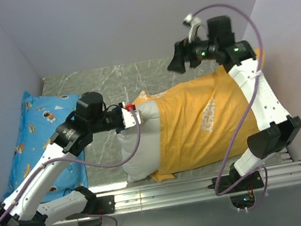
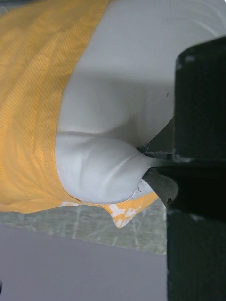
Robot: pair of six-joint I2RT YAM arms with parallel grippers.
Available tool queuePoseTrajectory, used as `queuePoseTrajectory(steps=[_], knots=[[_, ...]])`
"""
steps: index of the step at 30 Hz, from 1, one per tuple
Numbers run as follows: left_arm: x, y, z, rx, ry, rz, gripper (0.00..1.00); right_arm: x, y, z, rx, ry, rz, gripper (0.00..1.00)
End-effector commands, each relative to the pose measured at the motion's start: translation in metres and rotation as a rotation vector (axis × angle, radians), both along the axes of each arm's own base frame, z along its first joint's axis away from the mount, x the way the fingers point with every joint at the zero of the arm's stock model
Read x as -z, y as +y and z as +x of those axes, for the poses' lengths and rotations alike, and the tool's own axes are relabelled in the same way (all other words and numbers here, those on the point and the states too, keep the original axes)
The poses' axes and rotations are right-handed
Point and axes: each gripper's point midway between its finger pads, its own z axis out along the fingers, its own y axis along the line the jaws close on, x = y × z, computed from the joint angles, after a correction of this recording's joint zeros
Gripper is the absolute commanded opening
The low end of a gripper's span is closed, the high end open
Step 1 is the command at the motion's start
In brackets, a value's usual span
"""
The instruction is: Put the pillow into the pillowcase
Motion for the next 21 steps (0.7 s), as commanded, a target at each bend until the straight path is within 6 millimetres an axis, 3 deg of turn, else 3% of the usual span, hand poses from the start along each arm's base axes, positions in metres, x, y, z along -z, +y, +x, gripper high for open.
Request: queuePoseTrajectory(steps=[1,2,3,5,9,12,14,15,18,21], knots=[[0.007,0.001,0.037,-0.101,-0.171,0.029,0.00,0.065,0.031,-0.048,-0.177,0.259,-0.006,0.95],[-0.003,0.001,0.034,-0.093,-0.226,0.009,0.01,0.080,0.034,-0.057,-0.202,0.314,-0.007,0.95],[0.004,0.002,0.032,-0.088,-0.245,0.022,0.01,0.090,0.039,-0.062,-0.228,0.350,-0.007,0.96],[-0.004,-0.002,0.025,-0.070,-0.304,0.008,0.00,0.111,0.046,-0.069,-0.250,0.402,-0.037,0.98],[-0.003,-0.007,0.015,-0.026,-0.342,0.019,0.01,0.141,0.051,-0.050,-0.189,0.456,-0.076,0.99],[-0.003,-0.007,0.009,-0.002,-0.383,0.026,0.01,0.137,0.048,-0.026,-0.108,0.463,-0.050,0.99],[-0.004,-0.008,0.005,0.012,-0.401,0.032,0.01,0.115,0.050,-0.014,-0.096,0.454,0.024,1.00],[-0.004,-0.008,0.005,0.014,-0.405,0.030,0.00,0.113,0.052,-0.011,-0.101,0.456,0.030,1.00],[-0.007,-0.010,0.007,0.011,-0.423,0.027,0.00,0.117,0.069,-0.028,-0.190,0.488,0.014,1.00],[-0.010,-0.012,0.012,-0.001,-0.426,0.033,0.00,0.146,0.075,-0.064,-0.293,0.561,-0.057,0.86]])
